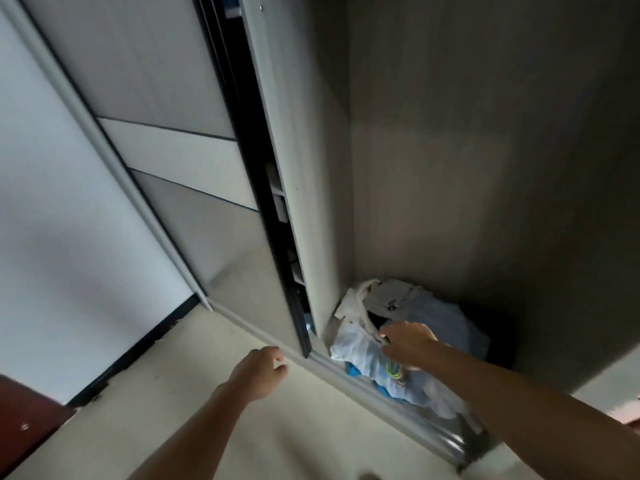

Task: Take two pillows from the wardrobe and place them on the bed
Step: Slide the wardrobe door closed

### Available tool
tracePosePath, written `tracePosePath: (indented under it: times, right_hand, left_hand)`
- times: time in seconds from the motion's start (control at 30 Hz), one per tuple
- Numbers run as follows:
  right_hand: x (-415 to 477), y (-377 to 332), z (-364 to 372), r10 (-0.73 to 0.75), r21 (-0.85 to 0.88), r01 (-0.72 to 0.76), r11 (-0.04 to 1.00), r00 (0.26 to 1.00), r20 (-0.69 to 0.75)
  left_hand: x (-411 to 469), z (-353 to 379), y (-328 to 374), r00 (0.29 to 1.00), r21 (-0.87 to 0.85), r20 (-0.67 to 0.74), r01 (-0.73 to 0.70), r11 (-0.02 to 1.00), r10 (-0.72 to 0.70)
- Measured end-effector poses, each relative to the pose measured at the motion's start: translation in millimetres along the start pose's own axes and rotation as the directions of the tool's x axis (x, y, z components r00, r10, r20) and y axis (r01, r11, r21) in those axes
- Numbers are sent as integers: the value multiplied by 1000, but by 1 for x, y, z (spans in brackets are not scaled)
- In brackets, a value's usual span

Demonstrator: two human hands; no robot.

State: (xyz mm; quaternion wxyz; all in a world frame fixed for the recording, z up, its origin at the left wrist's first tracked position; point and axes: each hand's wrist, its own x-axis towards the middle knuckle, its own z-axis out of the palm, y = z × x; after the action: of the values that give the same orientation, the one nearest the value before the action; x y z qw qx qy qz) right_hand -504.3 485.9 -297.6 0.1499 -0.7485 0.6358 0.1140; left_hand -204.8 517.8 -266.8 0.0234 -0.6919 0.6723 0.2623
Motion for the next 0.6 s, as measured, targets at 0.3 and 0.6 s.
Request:
tracePosePath:
  times: [0.3, 0.6]
  right_hand:
    - [154, -60, -122, -208, -104, 193, 976, 965, -161]
    - [237, -168, -216, -577, -510, 326, 796, 663, -476]
  left_hand:
    - [125, -161, -5, 973, -123, -223, -90, 988, 61]
    - [219, -359, 14, 753, -124, -592, -437, 891, 287]
